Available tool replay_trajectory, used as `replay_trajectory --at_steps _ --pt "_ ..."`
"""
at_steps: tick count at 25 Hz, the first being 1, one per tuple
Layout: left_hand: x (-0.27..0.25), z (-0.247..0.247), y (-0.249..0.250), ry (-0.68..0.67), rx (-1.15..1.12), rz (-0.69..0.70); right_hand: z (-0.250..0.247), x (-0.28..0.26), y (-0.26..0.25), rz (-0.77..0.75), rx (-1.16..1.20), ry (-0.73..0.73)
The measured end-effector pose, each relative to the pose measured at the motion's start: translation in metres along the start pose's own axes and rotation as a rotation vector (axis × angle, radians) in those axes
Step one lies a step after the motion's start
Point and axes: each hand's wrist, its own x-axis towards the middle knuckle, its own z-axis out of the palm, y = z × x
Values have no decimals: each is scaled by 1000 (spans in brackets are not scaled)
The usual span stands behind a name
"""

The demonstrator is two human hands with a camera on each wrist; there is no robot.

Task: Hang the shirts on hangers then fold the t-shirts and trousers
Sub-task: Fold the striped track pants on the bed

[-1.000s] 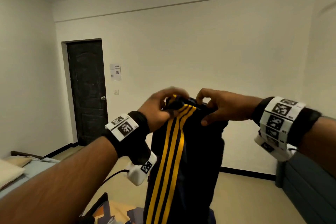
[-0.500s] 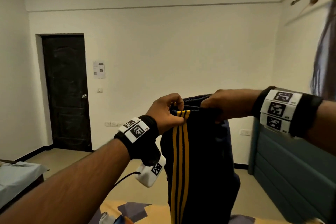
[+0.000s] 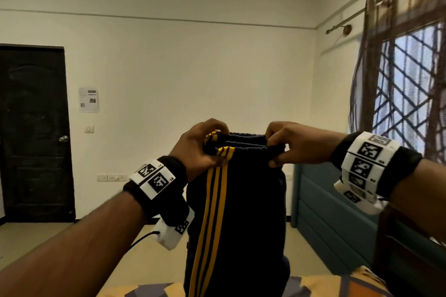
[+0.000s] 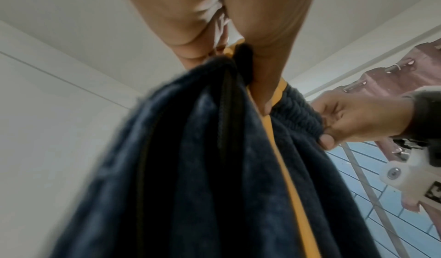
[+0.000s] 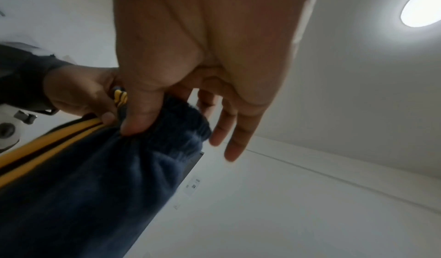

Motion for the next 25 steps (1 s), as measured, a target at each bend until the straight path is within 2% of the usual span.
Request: replay_trajectory --at_steps 2,4,6,9,14,17,20,23,25 --pt "0 -2 13 -35 -19 -11 -11 -7 -1 49 28 -30" --pt "1 -2 29 -8 -105 -65 -19 -17 2 82 62 8" --pt "1 -1 43 48 -198 -98 -28 -28 6 113 279 97" --pt "-4 0 59 101 -317 -116 -29 -48 6 77 682 233" --pt "-26 17 63 31 -301 -108 -4 -73 8 -12 735 295" --pt "-50 29 47 -96 -274 -99 20 -86 14 4 761 219" --pt "-64 45 15 -227 -274 -101 45 -85 30 51 749 48" --pt "-65 68 -29 -308 -337 -200 80 -69 63 83 791 -114" --pt "-49 91 -69 -321 -304 -286 113 -43 96 144 789 -162"
